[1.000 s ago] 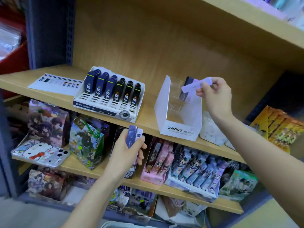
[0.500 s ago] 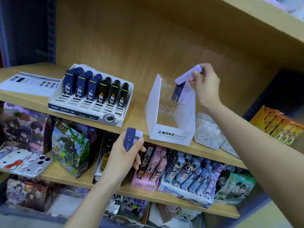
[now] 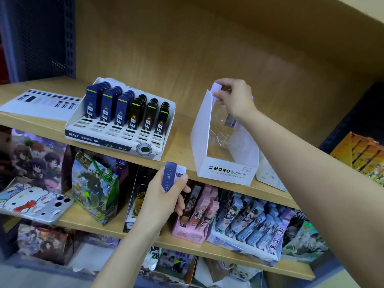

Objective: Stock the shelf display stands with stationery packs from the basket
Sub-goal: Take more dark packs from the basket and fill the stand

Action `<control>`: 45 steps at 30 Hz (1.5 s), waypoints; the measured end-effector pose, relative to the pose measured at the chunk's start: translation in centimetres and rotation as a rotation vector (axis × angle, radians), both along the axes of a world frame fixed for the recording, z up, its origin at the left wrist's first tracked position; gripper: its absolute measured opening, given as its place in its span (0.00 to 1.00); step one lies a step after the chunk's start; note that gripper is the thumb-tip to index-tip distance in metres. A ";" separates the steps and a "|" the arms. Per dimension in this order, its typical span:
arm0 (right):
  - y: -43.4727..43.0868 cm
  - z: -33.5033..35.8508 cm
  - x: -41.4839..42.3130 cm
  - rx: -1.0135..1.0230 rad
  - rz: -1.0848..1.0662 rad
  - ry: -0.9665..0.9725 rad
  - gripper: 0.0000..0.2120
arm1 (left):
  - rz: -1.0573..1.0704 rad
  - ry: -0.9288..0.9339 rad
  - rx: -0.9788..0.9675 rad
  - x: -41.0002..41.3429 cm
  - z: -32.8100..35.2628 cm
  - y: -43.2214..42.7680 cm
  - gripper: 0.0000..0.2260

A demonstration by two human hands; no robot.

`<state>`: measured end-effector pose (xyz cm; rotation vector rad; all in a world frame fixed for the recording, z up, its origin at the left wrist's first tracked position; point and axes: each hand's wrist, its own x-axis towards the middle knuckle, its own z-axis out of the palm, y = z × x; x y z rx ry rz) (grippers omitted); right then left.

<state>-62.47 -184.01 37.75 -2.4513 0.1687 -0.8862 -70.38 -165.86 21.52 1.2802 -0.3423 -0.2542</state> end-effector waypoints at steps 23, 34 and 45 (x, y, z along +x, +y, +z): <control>8.0 -9.3 -11.7 -0.219 0.314 0.178 0.08 | -0.156 0.041 -0.045 -0.9 -0.3 4.4 0.10; 10.9 -9.3 -13.1 0.254 0.545 0.420 0.08 | -0.323 0.079 -0.013 -1.4 -0.6 8.2 0.15; 12.5 -10.4 -15.1 0.634 0.350 0.446 0.14 | 0.050 -0.306 0.240 -1.7 -0.7 8.7 0.06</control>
